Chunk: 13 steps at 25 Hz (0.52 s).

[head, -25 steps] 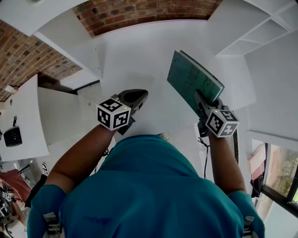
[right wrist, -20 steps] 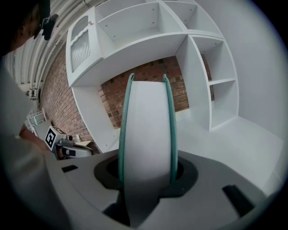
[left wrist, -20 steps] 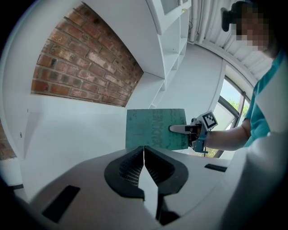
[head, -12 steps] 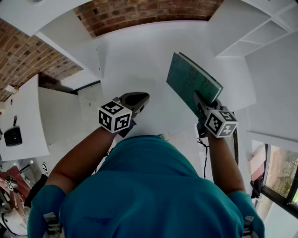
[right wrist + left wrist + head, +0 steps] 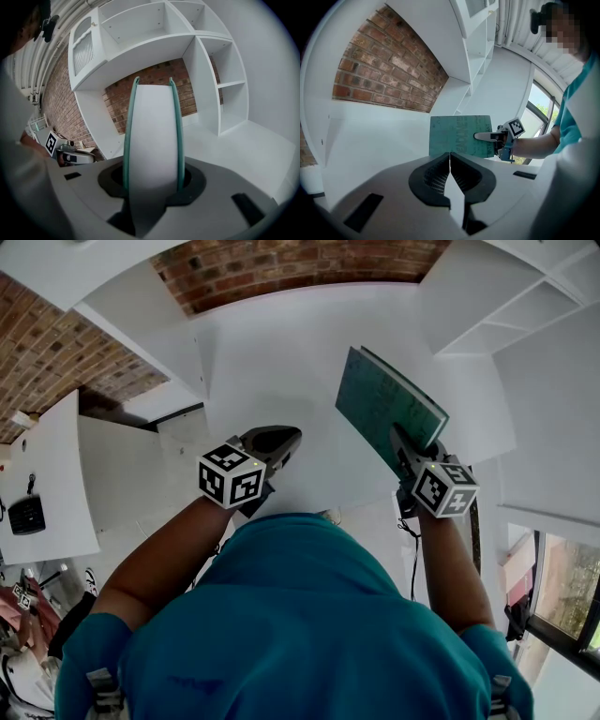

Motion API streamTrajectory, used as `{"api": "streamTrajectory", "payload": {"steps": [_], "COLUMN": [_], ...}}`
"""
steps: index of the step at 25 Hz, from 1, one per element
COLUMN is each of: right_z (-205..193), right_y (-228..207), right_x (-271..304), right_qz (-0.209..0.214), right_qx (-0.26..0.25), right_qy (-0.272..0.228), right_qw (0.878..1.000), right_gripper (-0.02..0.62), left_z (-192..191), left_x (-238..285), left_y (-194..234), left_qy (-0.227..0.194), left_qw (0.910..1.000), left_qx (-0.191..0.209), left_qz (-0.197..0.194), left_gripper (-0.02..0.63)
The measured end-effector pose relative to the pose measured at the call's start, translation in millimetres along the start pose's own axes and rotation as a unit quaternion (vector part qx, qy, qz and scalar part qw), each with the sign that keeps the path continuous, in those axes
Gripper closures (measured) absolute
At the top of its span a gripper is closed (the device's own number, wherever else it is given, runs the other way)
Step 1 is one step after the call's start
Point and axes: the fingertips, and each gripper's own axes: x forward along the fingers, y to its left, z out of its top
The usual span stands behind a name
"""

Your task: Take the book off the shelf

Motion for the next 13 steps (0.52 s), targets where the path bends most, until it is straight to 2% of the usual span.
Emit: {"api": "streamTrajectory", "payload": {"steps": [13], "right_z": [0.0], "right_y": [2.8], "right_x": [-7.1], "right_qz": [-0.001], "right_qx": [-0.001], "right_qy": [-0.005], "right_qw": [1.0], "right_gripper": [0.425], "left_z": [-3.2], "left_x": [-7.0], "left_y": [-5.4], "left_qy": [0.0], "left_qw": [1.0], "left_qx": [0.0], "left_qz": [0.0], "left_gripper": [0.591]}}
